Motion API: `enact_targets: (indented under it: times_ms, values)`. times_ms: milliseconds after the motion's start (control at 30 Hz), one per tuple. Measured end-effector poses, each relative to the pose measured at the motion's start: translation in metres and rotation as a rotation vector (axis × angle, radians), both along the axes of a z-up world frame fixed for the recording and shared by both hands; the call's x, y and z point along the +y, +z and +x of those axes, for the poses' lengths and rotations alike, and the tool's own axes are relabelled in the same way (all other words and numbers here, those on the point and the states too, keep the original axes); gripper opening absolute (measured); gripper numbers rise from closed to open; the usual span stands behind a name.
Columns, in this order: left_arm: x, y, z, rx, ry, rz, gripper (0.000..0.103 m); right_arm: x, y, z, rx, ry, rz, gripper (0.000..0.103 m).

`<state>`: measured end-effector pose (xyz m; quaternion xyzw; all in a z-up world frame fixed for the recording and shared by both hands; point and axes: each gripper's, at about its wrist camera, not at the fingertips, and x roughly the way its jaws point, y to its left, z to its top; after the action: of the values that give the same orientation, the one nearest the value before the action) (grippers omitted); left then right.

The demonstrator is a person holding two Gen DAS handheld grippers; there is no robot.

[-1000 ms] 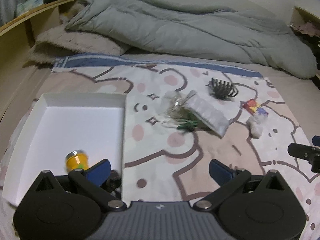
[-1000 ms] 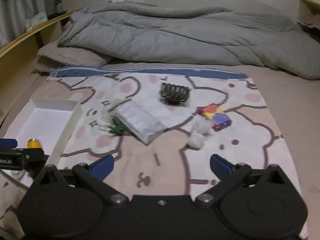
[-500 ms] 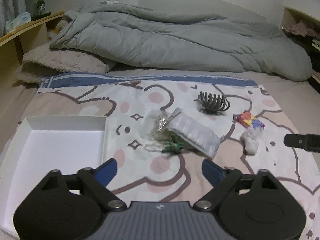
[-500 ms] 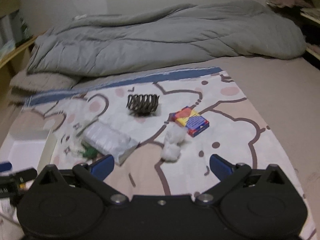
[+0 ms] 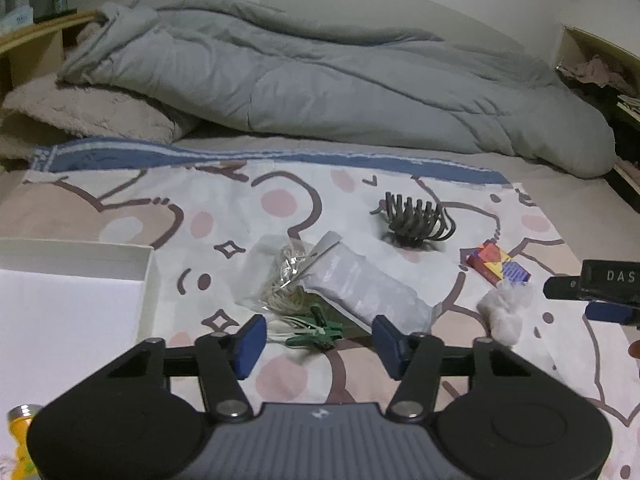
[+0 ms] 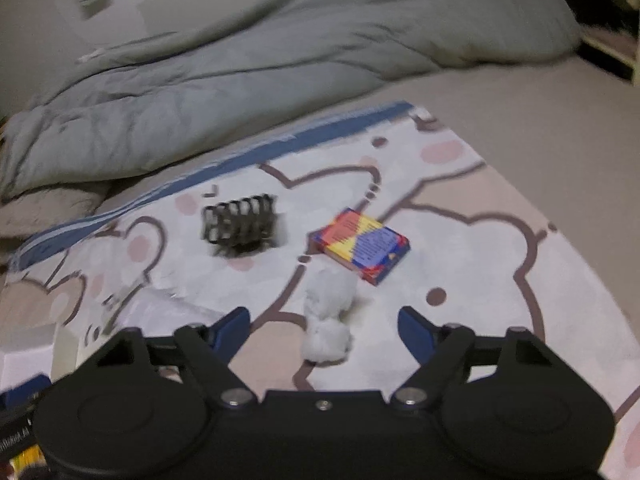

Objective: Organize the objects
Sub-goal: 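Grasp the green clothespin with the left gripper while the right tool approaches the white tissue, then grasp the white tissue with the right gripper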

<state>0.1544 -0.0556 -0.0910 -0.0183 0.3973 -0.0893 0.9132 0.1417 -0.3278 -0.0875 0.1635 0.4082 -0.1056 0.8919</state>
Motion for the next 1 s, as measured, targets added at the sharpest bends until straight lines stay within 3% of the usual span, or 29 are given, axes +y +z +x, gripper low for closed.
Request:
enact_targets:
  times_ms: [167,267,433,633,733,800,1000]
  values:
    - [-0.004,-0.021,0.020,0.015,-0.024,0.016,0.052,-0.014,-0.021,0.018,0.035,-0.054,0.087,0.072]
    - [-0.007,-0.033,0.034,0.032,-0.039,0.042,0.043,-0.016,-0.032,0.030,0.057,-0.061,0.089,0.070]
    - [-0.010,-0.052,0.050,0.073,-0.059,0.044,0.039,-0.019,-0.050,0.046,0.087,-0.068,0.116,0.062]
    - [-0.016,-0.063,0.057,0.092,-0.079,0.063,0.020,-0.010,-0.065,0.061,0.116,-0.029,0.111,0.058]
    - [-0.017,-0.063,0.057,0.095,-0.091,0.059,0.017,-0.006,-0.072,0.065,0.138,-0.014,0.116,0.047]
    - [-0.019,-0.062,0.057,0.098,-0.103,0.068,0.016,-0.005,-0.075,0.067,0.156,-0.012,0.117,0.030]
    - [-0.019,-0.054,0.050,0.113,-0.111,0.070,0.015,-0.006,-0.067,0.060,0.167,0.001,0.103,0.027]
